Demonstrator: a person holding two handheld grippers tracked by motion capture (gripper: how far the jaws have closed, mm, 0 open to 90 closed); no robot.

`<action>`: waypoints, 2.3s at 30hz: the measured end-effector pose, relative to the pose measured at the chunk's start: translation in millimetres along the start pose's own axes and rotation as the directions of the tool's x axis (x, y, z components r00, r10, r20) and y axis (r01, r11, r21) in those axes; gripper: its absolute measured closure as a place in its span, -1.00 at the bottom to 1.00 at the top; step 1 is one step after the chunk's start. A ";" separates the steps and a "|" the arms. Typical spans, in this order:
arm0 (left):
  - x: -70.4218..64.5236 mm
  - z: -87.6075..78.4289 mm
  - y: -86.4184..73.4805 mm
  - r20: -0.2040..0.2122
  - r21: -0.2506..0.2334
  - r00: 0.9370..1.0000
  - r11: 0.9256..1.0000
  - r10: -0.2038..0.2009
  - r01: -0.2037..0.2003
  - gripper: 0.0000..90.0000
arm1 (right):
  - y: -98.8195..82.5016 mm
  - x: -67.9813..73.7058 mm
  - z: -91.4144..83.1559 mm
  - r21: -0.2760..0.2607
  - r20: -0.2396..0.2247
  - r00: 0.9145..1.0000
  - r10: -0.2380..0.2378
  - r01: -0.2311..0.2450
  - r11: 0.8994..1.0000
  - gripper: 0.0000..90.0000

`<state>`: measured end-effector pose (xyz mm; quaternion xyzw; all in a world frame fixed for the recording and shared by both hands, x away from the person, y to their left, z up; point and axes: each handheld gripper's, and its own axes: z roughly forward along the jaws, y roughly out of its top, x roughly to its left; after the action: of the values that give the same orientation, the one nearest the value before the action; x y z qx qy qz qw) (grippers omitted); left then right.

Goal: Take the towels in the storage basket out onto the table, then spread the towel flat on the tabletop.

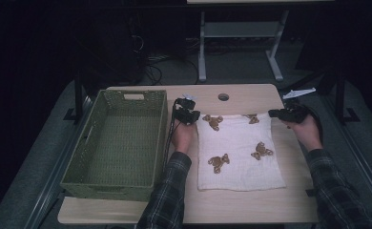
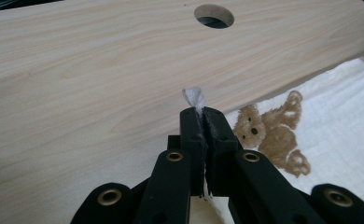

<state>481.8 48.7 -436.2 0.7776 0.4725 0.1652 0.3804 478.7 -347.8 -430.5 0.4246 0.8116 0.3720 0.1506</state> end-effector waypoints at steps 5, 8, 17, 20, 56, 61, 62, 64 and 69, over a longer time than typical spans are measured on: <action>-4.2 -5.3 0.6 0.007 -0.015 1.000 1.000 0.007 -0.007 0.94 | -9.0 4.2 -5.4 -0.015 -0.010 1.000 0.007 -0.008 1.000 0.91; -5.1 -9.6 -0.3 0.013 -0.021 1.000 1.000 0.006 -0.006 0.94 | -11.7 5.6 -9.3 -0.026 -0.015 1.000 0.014 -0.014 1.000 0.91; -8.5 -24.0 -7.7 0.021 -0.037 1.000 0.999 0.012 -0.012 0.94 | -18.7 14.2 -23.5 -0.058 -0.027 0.999 0.020 -0.021 0.998 0.91; -9.0 -30.1 -11.3 0.023 -0.048 1.000 0.999 0.010 -0.009 0.94 | -21.2 16.9 -26.3 -0.069 -0.033 0.999 0.016 -0.019 0.997 0.91; -39.1 -63.5 -82.0 0.083 -0.057 0.995 0.997 0.055 -0.051 0.94 | -80.1 47.5 -49.9 -0.002 -0.069 0.997 0.022 -0.023 1.000 0.91; -42.3 -70.7 -87.2 0.080 -0.055 0.995 0.997 0.067 -0.063 0.94 | -87.2 56.0 -56.6 0.010 -0.076 0.997 0.007 -0.006 1.000 0.91; -43.0 -72.2 -87.7 0.078 -0.054 0.994 0.996 0.074 -0.070 0.94 | -88.3 58.7 -56.9 0.008 -0.072 0.997 0.004 -0.003 1.000 0.91; -44.1 -75.3 -89.4 0.076 -0.059 0.994 0.996 0.078 -0.073 0.94 | -90.2 63.1 -58.8 0.014 -0.070 0.998 -0.005 0.006 1.000 0.91; -48.9 -82.0 -93.8 0.082 -0.052 0.993 0.996 0.080 -0.076 0.94 | -94.5 71.0 -66.1 0.013 -0.065 0.998 -0.024 0.025 1.000 0.91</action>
<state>349.7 67.1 -447.5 0.7923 0.4212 0.1587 0.4120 345.0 -356.7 -449.9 0.4032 0.8237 0.3784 0.1258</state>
